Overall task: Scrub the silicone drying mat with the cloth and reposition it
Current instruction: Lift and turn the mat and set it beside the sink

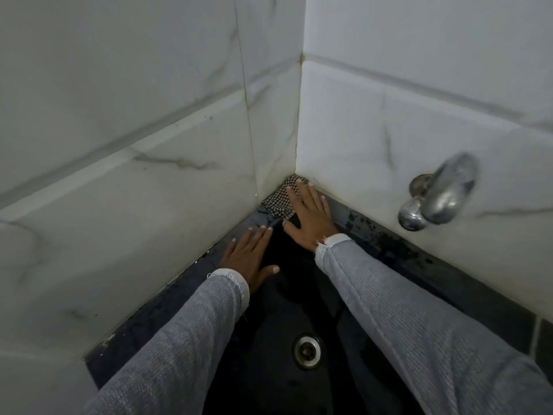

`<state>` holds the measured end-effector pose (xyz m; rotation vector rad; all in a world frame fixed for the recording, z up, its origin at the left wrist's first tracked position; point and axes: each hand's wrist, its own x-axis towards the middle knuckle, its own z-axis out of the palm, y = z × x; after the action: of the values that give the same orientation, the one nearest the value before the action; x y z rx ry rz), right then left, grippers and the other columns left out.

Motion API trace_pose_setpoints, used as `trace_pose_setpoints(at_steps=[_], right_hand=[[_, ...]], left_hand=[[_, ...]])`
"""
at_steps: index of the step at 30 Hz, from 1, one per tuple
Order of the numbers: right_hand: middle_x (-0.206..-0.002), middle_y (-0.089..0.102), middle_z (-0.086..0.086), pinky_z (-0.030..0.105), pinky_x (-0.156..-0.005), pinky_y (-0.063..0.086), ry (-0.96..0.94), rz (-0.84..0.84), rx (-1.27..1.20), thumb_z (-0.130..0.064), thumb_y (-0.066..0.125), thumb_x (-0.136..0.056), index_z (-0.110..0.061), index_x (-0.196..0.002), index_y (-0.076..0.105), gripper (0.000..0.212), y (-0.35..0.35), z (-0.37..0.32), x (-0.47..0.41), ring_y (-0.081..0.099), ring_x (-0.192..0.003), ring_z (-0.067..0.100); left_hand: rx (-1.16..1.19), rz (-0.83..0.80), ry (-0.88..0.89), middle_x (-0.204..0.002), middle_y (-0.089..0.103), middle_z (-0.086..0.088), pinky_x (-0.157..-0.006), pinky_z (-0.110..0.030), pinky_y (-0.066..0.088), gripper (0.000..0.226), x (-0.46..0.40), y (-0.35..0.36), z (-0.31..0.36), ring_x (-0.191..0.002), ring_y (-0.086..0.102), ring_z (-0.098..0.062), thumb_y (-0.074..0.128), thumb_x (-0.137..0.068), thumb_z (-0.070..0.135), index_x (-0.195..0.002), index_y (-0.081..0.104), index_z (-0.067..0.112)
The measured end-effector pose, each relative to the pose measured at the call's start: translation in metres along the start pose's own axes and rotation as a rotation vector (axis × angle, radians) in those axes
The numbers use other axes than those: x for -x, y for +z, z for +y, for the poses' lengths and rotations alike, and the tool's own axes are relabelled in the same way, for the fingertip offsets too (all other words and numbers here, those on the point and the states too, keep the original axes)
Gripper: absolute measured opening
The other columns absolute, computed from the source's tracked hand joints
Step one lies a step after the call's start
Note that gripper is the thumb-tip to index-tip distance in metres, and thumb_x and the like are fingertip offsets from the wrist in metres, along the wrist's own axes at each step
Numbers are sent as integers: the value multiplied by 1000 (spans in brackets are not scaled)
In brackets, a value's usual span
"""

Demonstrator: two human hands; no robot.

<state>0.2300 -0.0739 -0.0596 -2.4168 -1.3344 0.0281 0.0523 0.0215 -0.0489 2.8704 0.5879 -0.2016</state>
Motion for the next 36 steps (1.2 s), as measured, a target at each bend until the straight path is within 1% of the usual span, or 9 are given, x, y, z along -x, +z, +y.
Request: trace_pose_setpoints(at_steps=[4,7,12,18,23,28,32,36], right_hand=[[-157,-11,-3,47,-115,-5,51,-27,17,-50,43,-87,-28,-148,3,76,-34,-10,62,-16,-142,15],[-157,-10,-4,48,-116,-3,118,-47,43,-55,39,-87,-28,-148,4,75,-61,-12,109,-14,-142,16],[-157,-4,-4,47,-115,0,231,9,46,-63,33,-87,-28,-148,6,75,-105,-3,194,-8,-143,16],[-157,1,-3,46,-115,1,350,57,52,-66,30,-87,-29,-147,8,75,-148,31,318,-4,-144,17],[-157,0,-4,47,-114,2,458,73,77,-67,29,-86,-29,-147,7,75,-178,71,428,-5,-144,17],[-157,0,-4,46,-114,2,557,108,96,-66,30,-86,-28,-147,9,74,-203,104,529,-4,-144,18],[-157,0,-4,46,-114,1,641,132,90,-65,30,-87,-28,-147,9,74,-220,125,600,-4,-144,18],[-157,0,-5,46,-114,1,728,140,79,-64,29,-88,-27,-148,8,73,-231,143,672,-4,-144,17]], left_hand=[[51,17,13,-157,-7,11,-115,-42,6,79,36,-8,34,-145,-4,-13,40,-91,57,-149,-6,29],[93,-5,41,-158,-6,11,-115,-43,7,80,65,-12,69,-145,-3,-15,40,-91,57,-150,-4,28],[104,9,120,-158,-3,10,-115,-44,8,80,104,-10,139,-145,0,-16,42,-90,57,-150,-2,27],[111,11,246,-158,-2,9,-114,-46,9,83,141,11,239,-145,1,-18,44,-89,55,-150,-3,25],[134,-18,326,-158,-2,8,-115,-47,10,87,177,36,331,-145,1,-19,46,-88,55,-149,-8,26],[125,-34,395,-158,0,6,-115,-48,10,88,218,61,418,-145,2,-21,49,-88,54,-149,-7,25],[111,-62,458,-158,-1,6,-115,-49,10,88,249,82,476,-145,2,-21,48,-88,54,-149,-8,25],[92,-118,485,-158,-2,8,-115,-48,10,87,275,109,521,-145,3,-22,47,-88,57,-149,-8,26]])
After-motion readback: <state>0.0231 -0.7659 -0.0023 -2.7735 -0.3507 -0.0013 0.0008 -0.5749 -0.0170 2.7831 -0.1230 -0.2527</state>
